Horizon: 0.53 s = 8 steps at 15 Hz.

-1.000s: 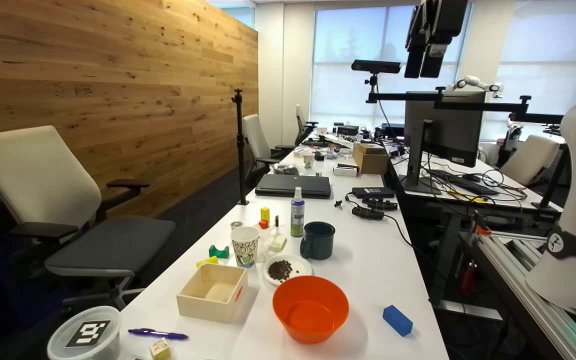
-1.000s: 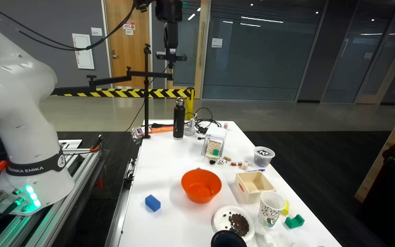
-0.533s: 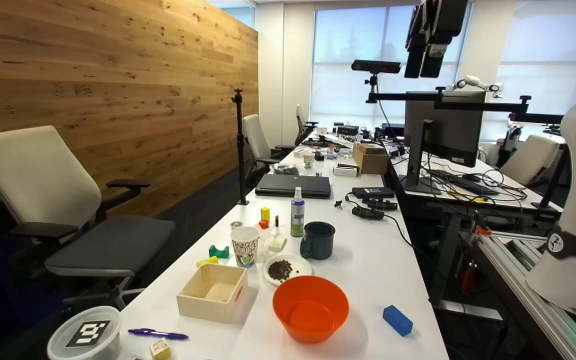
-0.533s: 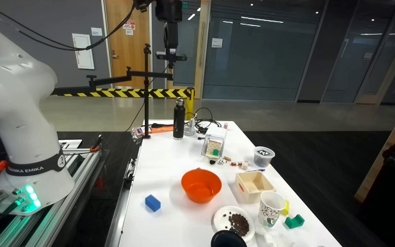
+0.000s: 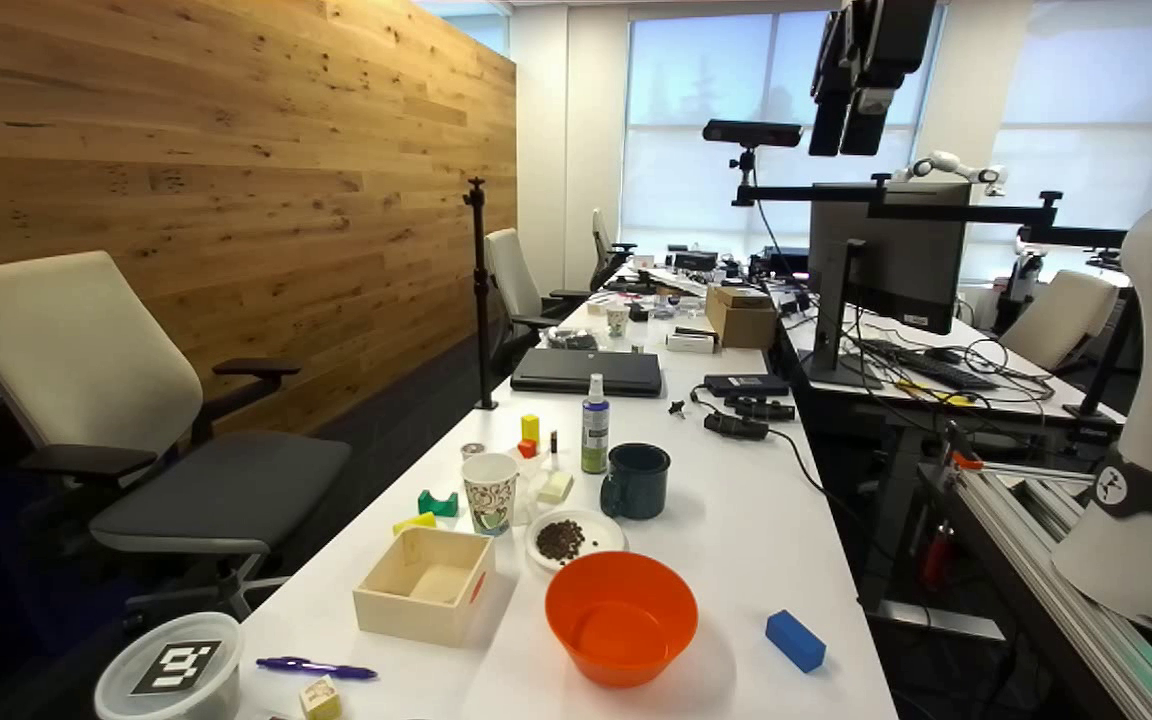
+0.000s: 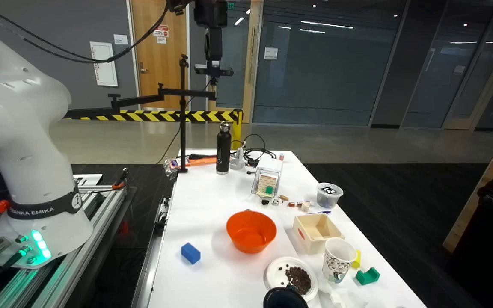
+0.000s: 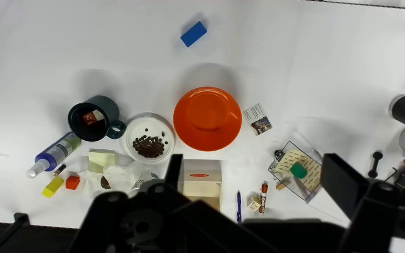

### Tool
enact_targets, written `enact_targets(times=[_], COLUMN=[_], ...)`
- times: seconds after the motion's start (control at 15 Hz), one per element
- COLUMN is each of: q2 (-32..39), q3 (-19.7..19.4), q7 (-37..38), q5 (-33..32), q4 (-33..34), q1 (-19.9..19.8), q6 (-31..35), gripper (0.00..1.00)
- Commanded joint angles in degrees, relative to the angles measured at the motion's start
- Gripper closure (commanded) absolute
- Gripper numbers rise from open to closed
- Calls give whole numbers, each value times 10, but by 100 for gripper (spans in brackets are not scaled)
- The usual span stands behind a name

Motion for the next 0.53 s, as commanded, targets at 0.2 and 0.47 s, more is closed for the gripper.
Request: enact_targets(times=[0.2,0.47], q2=[3,9], q3=[-8,-17], q7=[-7,-49], q5=[-1,-23], q4=[-5,-14], q1=[3,4], q6=[31,148], gripper=[0,0])
